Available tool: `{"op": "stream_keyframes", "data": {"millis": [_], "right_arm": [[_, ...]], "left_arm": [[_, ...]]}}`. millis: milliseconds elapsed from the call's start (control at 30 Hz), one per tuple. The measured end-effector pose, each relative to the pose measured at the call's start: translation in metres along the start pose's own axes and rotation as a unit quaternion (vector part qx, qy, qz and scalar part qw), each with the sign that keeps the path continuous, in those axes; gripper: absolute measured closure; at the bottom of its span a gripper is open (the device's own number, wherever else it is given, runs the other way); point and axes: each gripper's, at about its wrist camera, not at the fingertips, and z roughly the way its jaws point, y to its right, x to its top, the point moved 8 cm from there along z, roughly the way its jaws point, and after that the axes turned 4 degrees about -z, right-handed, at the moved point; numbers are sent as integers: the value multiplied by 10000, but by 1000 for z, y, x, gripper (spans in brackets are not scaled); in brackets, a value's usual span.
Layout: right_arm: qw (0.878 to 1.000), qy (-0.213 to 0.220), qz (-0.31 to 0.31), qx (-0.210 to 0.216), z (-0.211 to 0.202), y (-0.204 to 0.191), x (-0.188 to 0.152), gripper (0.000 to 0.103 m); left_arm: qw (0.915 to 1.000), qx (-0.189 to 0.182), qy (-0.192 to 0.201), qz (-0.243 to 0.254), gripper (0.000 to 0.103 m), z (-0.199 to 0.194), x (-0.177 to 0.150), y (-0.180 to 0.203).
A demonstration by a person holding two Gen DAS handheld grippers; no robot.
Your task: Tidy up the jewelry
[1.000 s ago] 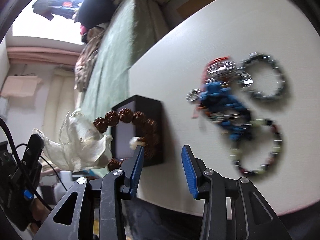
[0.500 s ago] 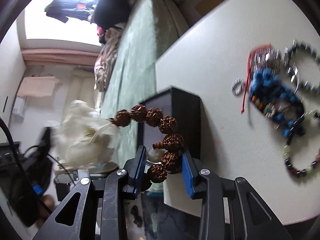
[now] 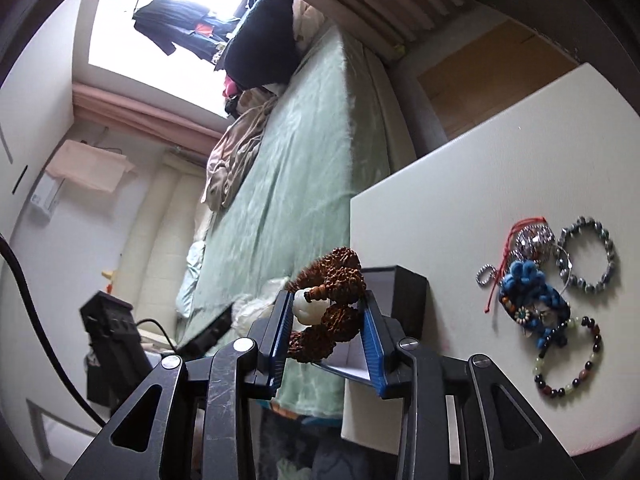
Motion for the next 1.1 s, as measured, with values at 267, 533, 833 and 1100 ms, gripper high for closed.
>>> {"op": "stream_keyframes", "data": {"millis": [267, 533, 833, 1100], "right_arm": [[9989, -81, -451, -113, 11, -27, 7, 69], [9936, -513, -827, -578, 45, -36, 5, 68], [9930, -964, -661, -149, 61, -38, -12, 63], [9948, -744, -367, -596, 14, 4, -18, 47]], "left_arm": [[9949, -466, -887, -105, 102, 44, -28, 18], [9928, -497, -918, -583, 52, 35, -26, -14], [9930, -378, -542, -980, 30, 13, -17, -44], [9950, -519, -548, -654, 30, 11, -22, -14]]}}
